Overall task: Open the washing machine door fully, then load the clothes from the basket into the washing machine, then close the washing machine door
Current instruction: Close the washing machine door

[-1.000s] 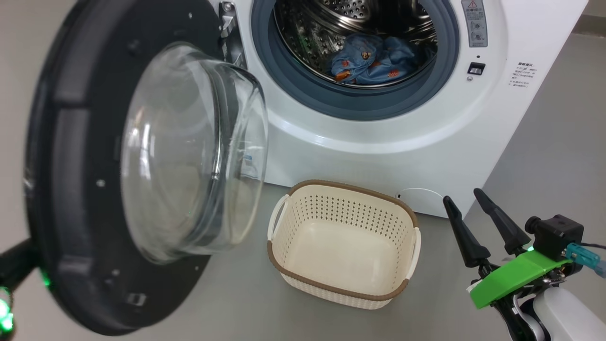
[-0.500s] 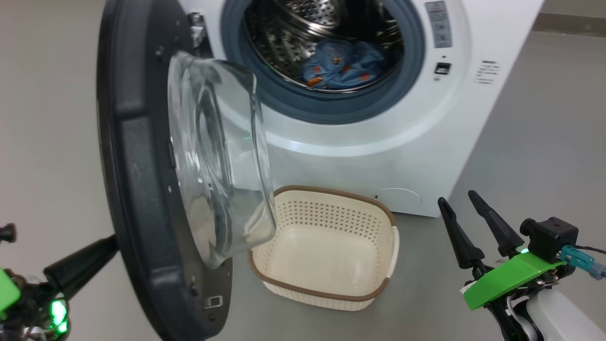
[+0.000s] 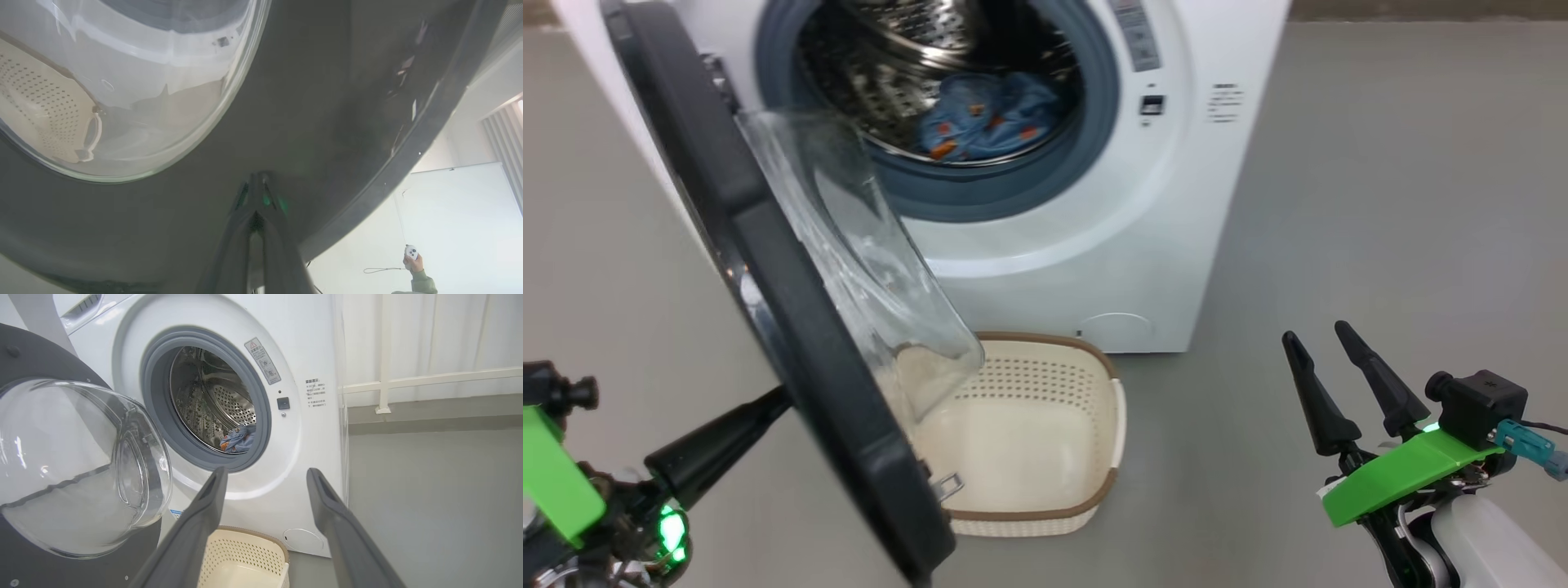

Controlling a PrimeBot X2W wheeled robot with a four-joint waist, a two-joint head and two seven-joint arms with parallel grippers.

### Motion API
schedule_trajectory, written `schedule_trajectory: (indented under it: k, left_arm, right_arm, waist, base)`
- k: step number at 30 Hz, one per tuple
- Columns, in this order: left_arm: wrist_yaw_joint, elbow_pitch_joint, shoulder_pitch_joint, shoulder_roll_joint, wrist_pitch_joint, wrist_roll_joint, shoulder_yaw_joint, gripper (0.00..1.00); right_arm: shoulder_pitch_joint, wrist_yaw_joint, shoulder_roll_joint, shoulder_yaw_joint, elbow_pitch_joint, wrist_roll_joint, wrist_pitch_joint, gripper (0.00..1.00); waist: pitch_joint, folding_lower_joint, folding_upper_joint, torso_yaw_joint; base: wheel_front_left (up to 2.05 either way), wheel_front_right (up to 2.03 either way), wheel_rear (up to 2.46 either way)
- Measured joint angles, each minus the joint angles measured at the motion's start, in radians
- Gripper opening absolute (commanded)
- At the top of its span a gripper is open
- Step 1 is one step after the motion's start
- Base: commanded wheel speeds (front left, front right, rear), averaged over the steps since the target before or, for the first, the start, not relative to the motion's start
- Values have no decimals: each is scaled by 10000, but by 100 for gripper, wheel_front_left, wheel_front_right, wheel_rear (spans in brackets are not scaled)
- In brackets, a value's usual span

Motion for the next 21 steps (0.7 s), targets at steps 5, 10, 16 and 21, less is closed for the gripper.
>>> schedule_trajectory:
  k: [5,10,16,21]
  left_arm:
    - [-146,-234,0,-107,-10,117,-251,0]
    - [-176,-303,-110,-378,-506,385,-311,0]
    - [-355,81,-852,-790,-1294,713,-265,0]
    - [-558,571,-1269,-959,-1588,828,-263,0]
  right_arm:
    - [10,0,71,-52,-13,0,0,100]
    - [12,0,163,-94,-59,-2,0,100]
    - [12,0,286,-121,-69,-6,0,100]
    - [12,0,303,-150,-69,-82,0,100]
  waist:
    - [13,0,0,-661]
    - [81,0,0,-1274]
    - [243,0,0,-1885]
    - [391,0,0,-2222]
  base:
    - [0,0,0]
    - [0,0,0]
    - [0,0,0]
    - [0,0,0]
